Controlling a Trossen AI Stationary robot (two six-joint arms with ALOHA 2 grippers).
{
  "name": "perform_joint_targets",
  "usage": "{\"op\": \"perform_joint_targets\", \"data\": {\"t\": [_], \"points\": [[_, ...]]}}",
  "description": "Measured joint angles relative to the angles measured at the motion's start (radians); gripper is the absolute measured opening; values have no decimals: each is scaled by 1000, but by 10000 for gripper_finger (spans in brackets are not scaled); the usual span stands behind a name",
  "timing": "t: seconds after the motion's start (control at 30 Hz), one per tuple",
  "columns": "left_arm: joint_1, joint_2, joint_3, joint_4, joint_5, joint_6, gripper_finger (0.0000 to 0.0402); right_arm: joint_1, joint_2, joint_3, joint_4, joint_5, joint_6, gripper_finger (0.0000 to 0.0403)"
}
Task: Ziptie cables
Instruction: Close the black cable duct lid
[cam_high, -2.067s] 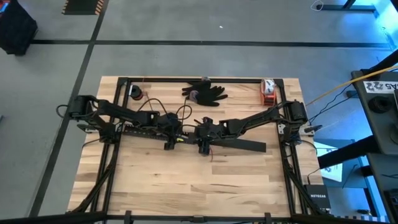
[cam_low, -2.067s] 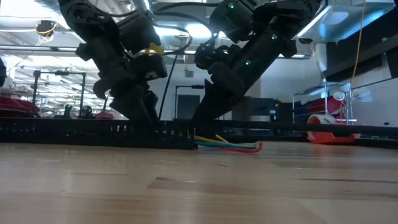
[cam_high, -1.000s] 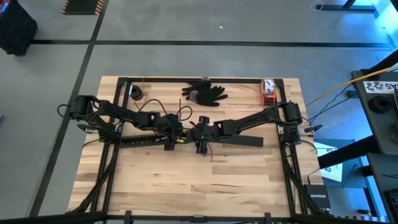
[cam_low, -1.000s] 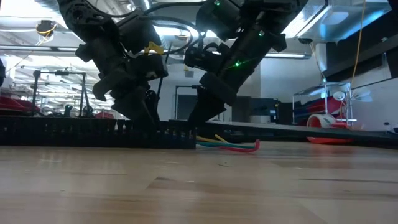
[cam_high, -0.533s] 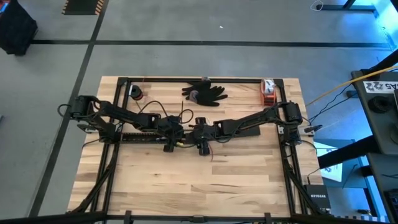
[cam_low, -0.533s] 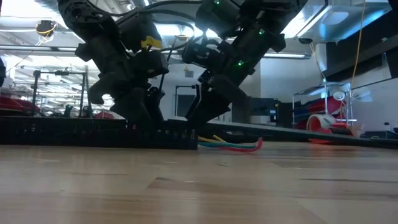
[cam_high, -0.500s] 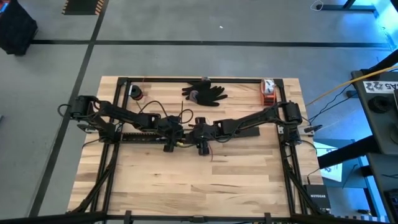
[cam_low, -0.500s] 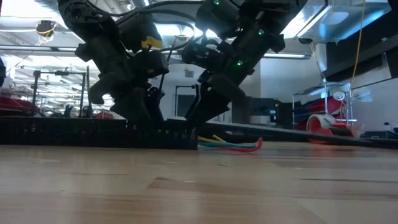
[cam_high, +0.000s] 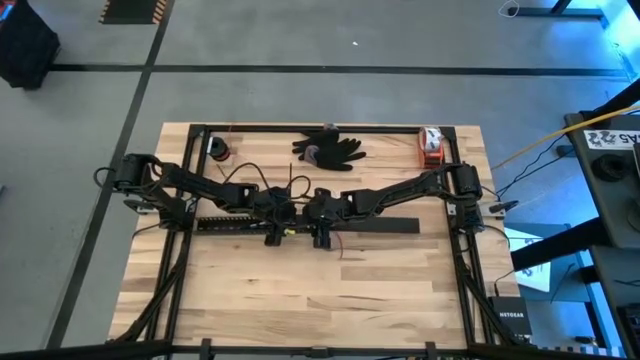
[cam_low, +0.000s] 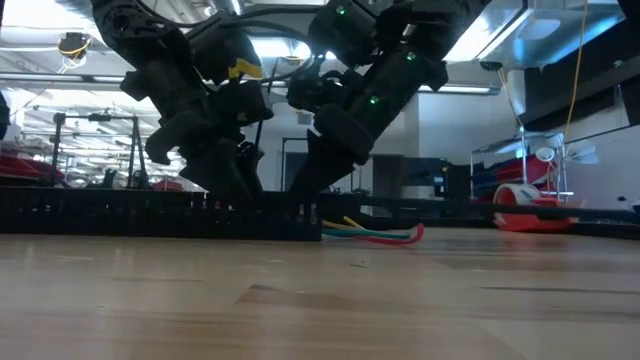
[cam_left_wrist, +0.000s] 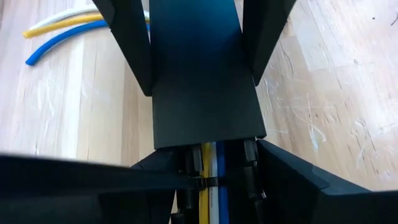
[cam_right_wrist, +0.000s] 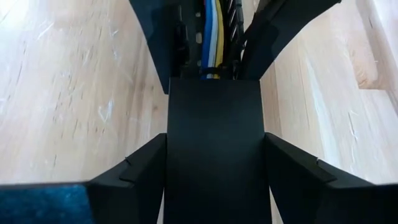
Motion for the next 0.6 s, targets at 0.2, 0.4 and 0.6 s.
{"op": "perform_joint_targets", "data": {"t": [0.2,0.4,0.6], "points": [[0,-2,-1,-2,-2,-14,196,0,9,35,-23,1,8,227],[1,-2,9,-17,-4,-11,196,-7,9,37,-31,-5,1,227],[1,-2,43,-84,-13,-20,196,-6,9,38,-33,-6,-3,227]]}}
